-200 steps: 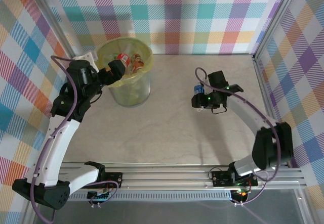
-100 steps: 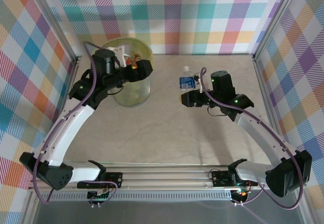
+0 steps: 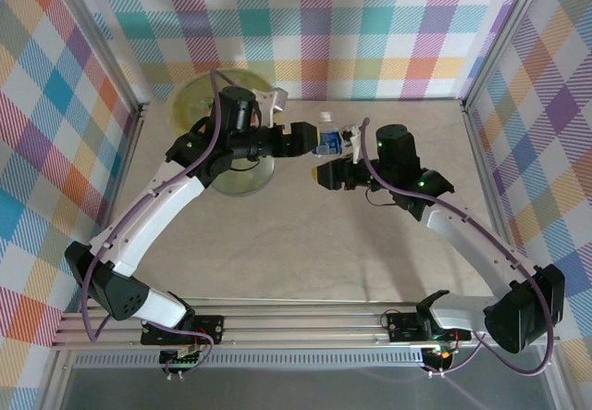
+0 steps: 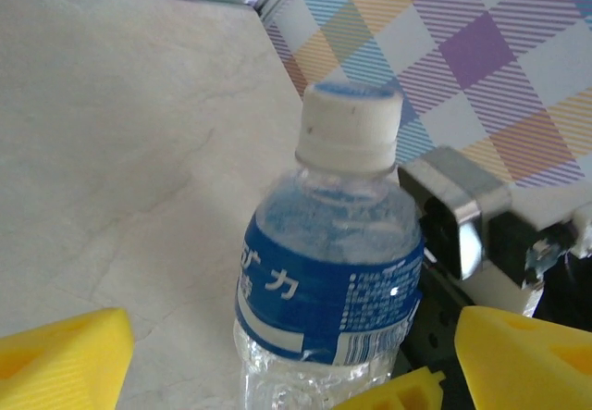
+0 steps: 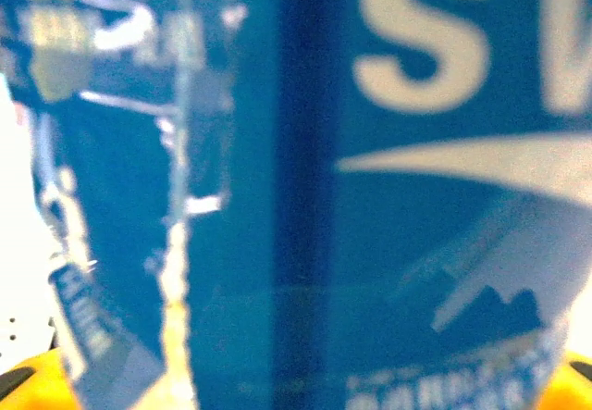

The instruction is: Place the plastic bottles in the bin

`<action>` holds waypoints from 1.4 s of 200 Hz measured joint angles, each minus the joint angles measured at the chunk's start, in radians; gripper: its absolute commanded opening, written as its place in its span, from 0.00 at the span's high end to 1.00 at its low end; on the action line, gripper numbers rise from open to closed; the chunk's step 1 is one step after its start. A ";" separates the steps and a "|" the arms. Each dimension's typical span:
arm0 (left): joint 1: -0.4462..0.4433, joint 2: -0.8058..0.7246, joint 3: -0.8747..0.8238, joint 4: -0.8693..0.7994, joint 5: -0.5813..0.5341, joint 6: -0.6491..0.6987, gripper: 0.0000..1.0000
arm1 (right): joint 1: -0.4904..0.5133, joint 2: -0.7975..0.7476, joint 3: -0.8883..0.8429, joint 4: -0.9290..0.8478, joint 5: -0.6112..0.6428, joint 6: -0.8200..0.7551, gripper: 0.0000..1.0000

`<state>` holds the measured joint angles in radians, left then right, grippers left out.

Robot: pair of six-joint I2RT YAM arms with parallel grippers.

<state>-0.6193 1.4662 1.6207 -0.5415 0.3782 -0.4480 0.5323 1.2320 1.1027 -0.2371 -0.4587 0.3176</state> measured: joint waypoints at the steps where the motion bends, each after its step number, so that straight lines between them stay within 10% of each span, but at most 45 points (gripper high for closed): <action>1: -0.001 0.000 0.000 -0.002 0.000 0.000 0.08 | 0.000 0.000 0.000 0.002 0.000 0.002 0.48; 82: -0.028 0.041 0.000 0.010 0.063 -0.002 0.12 | 0.039 0.022 0.045 0.058 -0.011 0.038 0.45; 126: -0.028 0.044 0.000 0.052 0.070 -0.032 0.30 | 0.058 0.033 0.053 0.064 -0.014 0.038 0.41; 218: -0.026 0.036 0.010 0.022 -0.014 -0.014 0.50 | 0.058 0.034 0.074 0.030 0.017 0.033 0.05; 280: 0.107 0.071 0.270 -0.186 -0.105 0.109 0.51 | 0.058 -0.022 0.083 -0.045 0.080 0.033 0.00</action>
<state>-0.5125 1.5372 1.8912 -0.7273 0.2733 -0.3393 0.5907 1.2102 1.1858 -0.2817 -0.3782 0.3508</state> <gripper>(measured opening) 0.547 0.995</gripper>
